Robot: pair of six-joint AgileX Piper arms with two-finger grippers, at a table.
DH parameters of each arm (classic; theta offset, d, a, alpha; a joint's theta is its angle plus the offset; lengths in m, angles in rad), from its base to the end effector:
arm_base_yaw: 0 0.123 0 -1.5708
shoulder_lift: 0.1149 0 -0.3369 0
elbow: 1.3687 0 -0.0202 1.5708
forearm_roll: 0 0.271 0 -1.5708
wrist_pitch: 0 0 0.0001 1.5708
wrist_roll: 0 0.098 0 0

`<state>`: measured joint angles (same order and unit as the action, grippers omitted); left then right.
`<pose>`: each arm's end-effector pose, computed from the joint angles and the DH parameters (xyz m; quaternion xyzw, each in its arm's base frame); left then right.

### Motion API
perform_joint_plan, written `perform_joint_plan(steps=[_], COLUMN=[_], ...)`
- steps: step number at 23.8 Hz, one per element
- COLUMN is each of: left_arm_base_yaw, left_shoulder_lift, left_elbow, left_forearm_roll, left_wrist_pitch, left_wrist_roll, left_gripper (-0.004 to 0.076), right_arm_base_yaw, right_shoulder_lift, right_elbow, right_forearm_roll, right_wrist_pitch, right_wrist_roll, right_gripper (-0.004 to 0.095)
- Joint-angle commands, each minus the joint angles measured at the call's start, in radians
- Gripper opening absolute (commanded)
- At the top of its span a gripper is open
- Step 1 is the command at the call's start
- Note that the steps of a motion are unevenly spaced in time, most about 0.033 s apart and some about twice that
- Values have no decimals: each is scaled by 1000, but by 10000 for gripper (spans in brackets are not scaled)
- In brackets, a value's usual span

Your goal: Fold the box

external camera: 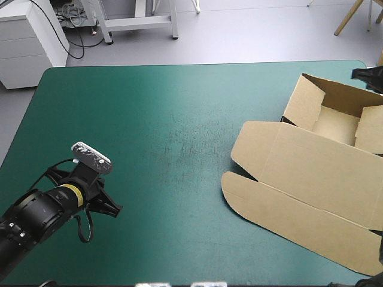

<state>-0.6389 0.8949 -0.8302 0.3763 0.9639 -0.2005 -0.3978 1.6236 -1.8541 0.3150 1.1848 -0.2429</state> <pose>0.1370 -0.0649 0.3609 0.2557 0.9000 0.0397 0.3507 0.3514 -0.1171 0.4885 0.0771 0.9239 0.0416 0.3724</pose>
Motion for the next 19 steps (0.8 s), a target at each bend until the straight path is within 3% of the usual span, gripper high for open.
perform_joint_plan(steps=[1, 9, 12, 19], left_arm_base_yaw=[-3, -3, -3, -3], left_shoulder_lift=[-14, -79, -127, -344], left_elbow=[-20, -20, -19, 16], left_forearm_roll=[13, -1, -10, -71], left_wrist_pitch=[-66, -64, -59, 94], left_wrist_roll=[-12, -12, -12, 10], left_gripper=[-10, -10, -10, -10], right_arm_base_yaw=[111, 411, 459, 502], right_shoulder_lift=[-95, -238, -320, -746], right_elbow=[-30, 57, 164, 721], right_forearm_roll=[-9, -171, -171, -167], right_wrist_pitch=[-4, 17, 17, -154], right_wrist_roll=[-18, 33, 33, 33], right_gripper=[-8, -8, -8, -10])
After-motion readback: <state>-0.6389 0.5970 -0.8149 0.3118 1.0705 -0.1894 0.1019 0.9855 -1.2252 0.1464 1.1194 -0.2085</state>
